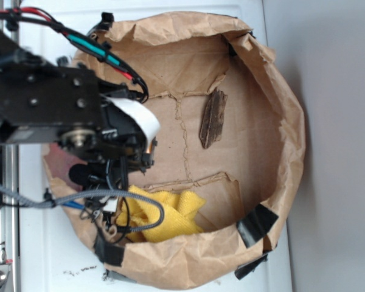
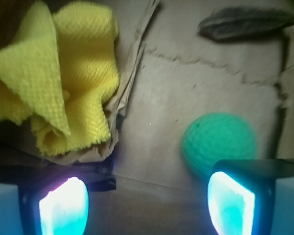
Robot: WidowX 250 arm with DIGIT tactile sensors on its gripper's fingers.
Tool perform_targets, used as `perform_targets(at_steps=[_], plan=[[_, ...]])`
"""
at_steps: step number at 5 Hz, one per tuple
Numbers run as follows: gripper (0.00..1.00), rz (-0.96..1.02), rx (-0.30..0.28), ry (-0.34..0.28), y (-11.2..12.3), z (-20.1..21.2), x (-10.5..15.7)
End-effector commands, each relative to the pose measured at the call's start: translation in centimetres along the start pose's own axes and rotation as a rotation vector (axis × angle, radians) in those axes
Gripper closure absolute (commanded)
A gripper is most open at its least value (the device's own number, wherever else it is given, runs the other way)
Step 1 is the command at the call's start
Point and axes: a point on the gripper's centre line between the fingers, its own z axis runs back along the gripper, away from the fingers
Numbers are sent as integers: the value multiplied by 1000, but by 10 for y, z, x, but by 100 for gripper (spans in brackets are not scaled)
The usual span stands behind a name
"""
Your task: Grab the green ball.
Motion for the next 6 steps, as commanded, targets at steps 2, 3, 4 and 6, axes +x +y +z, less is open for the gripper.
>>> perform_targets(at_steps=[2,3,4,6], plan=[[0,101,1,-67,9,33,-28],[0,105,23,-59,2,22,-30],[0,95,38,-42,-3,13,-29],[0,127,34,-21,14,19,-21]])
